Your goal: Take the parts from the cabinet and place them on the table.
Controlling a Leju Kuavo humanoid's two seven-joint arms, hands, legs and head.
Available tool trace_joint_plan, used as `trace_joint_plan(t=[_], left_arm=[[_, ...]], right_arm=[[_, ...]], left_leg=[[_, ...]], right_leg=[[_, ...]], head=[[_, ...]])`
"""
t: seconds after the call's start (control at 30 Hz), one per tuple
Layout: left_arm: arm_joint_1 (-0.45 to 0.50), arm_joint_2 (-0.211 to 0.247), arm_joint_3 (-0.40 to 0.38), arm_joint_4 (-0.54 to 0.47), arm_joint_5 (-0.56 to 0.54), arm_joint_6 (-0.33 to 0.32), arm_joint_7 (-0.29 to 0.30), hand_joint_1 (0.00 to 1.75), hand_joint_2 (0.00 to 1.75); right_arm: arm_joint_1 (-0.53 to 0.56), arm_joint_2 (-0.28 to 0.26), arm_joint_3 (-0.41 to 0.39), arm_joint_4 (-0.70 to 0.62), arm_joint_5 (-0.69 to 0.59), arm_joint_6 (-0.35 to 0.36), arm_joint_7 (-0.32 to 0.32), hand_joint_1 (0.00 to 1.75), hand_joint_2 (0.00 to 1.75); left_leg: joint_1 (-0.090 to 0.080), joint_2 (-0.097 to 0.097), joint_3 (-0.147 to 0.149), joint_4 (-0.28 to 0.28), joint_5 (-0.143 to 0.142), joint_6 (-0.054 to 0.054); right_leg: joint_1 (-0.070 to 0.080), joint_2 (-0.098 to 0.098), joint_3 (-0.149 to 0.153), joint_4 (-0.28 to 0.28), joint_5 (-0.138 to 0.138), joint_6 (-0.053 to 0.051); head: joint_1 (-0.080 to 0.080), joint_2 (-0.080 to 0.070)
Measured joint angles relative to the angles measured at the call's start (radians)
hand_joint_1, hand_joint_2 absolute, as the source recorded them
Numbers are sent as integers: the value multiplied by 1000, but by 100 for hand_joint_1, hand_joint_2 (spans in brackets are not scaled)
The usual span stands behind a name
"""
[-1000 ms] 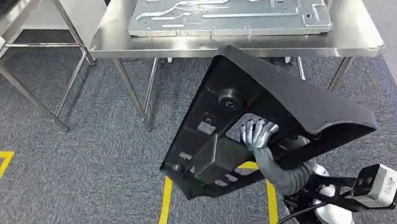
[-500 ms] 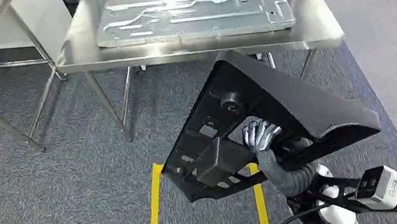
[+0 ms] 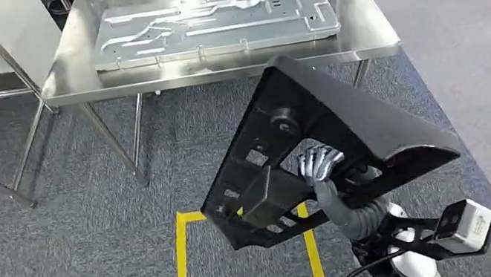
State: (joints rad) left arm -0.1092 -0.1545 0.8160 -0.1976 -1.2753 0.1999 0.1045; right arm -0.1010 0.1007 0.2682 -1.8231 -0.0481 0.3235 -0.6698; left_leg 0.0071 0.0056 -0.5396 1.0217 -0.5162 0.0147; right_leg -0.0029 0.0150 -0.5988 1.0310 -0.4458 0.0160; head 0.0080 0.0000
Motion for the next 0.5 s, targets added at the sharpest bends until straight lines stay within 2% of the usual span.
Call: trace_joint_plan(t=[0.03,0.1,0.17,0.2,0.23,0.27,0.3,0.33,0.37,0.4,0.43,0.47,0.5], left_arm=[[1,0,0,0,0,0,0,0,175],[2,-2,0,0,-2,0,1,0,175],[5,-2,0,0,-3,0,2,0,175],[6,-2,0,0,-3,0,2,0,175],[7,-2,0,0,-3,0,1,0,175],[9,-2,0,0,-2,0,2,0,175],[10,-2,0,0,-3,0,2,0,175],[11,-2,0,0,-3,0,2,0,175],[13,-2,0,0,-3,0,2,0,175],[17,-2,0,0,-3,0,2,0,175],[18,-4,0,1,-3,0,2,0,175],[16,-4,0,1,-3,0,2,0,175],[15,-5,0,1,-6,1,2,0,175]], right_arm=[[0,0,3,0,0,-1,3,166,175],[-1,-1,6,-3,0,-2,6,166,175],[-4,-2,6,-7,0,-2,6,166,175],[-2,-2,6,-7,0,-3,6,166,175],[0,-3,6,-7,0,-3,6,166,175],[0,-5,6,-7,0,-3,7,166,175],[0,-5,6,-7,0,-3,7,166,175],[0,-6,6,-7,0,-3,7,166,175],[0,-6,6,-8,0,-3,7,166,175],[-1,-6,6,-8,0,-3,7,166,175],[-1,-8,7,-7,0,-3,7,166,175],[-2,-8,7,-8,0,-5,9,166,175],[-1,-8,7,-11,1,-6,10,166,175]], left_leg=[[-1,0,4,-3,0,8],[5,0,29,-13,3,15],[5,1,39,-14,-3,22],[5,1,44,-14,-8,23],[4,1,49,-14,-14,23],[4,1,57,-14,-21,23],[5,0,67,-14,-28,22],[5,-1,83,-15,-40,20],[5,-1,101,-15,-52,18],[5,1,105,-18,-64,14],[3,1,116,-18,-70,9],[3,2,111,-24,-75,1],[3,4,125,-35,-79,-6]], right_leg=[[0,0,0,8,4,7],[-4,-5,-6,32,-8,16],[-6,-7,-78,157,-62,27],[-8,-7,-129,237,-90,30],[-10,-8,-168,287,-98,32],[-10,-8,-188,297,-84,31],[-10,-9,-186,265,-54,30],[-10,-9,-161,192,-5,26],[-10,-10,-125,96,54,20],[-6,-15,-104,18,104,12],[3,-18,-108,27,73,9],[7,-19,-104,13,56,0],[9,-19,-100,14,68,-9]], head=[[1,0],[3,0],[4,0],[4,0],[4,0],[4,0],[4,0],[4,0],[5,0],[6,0],[0,0],[0,0],[0,0]])
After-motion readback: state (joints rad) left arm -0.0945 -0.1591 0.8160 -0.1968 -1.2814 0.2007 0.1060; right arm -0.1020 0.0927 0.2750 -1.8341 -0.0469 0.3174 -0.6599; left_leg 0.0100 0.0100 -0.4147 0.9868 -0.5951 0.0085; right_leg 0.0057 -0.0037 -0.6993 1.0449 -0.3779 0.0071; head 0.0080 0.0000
